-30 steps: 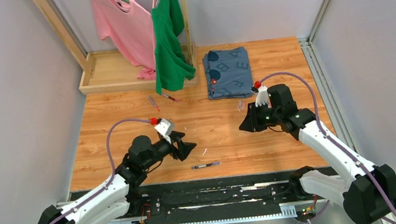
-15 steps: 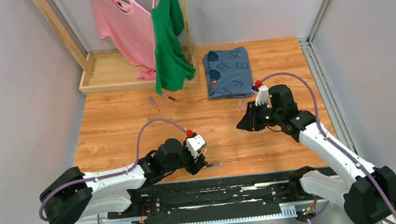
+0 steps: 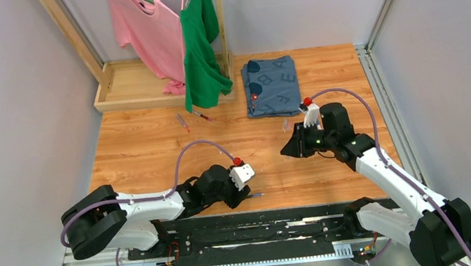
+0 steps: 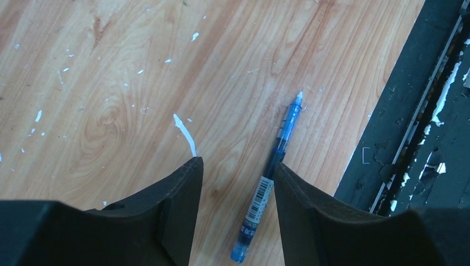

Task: Insert the pens into the pen caps
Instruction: Pick up the pen from the center of the board.

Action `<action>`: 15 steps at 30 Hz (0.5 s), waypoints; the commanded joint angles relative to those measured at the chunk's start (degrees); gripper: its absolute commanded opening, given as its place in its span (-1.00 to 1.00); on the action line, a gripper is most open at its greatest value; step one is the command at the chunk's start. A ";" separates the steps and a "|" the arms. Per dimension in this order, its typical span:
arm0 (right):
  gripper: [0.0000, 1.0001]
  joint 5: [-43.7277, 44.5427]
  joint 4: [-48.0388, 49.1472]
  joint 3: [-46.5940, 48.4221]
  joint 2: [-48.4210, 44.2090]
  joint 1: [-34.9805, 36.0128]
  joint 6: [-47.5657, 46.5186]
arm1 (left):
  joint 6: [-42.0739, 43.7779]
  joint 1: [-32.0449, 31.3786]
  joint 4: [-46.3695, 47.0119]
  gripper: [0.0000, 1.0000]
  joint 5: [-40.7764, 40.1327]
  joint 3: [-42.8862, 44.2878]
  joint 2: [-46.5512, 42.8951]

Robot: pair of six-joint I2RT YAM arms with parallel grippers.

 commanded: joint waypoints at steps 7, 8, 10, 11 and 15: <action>-0.99 -1.12 1.08 -1.09 -1.40 0.16 0.96 | 0.04 -1.31 0.08 0.08 2.75 1.77 1.55; -0.99 -1.11 1.09 -1.15 -1.36 0.16 0.97 | 0.12 -1.52 0.04 0.08 2.66 1.99 2.23; -0.99 -1.16 1.20 -1.25 -1.36 0.16 1.06 | 0.27 -1.97 -0.31 0.04 2.38 2.76 3.63; -0.99 -1.26 1.17 -1.32 -1.36 0.16 1.12 | 0.38 -2.22 -0.69 0.02 1.94 3.14 4.18; -0.99 -1.27 1.26 -1.48 -1.82 0.16 1.31 | 0.14 -2.56 -1.53 -0.01 1.21 3.80 5.61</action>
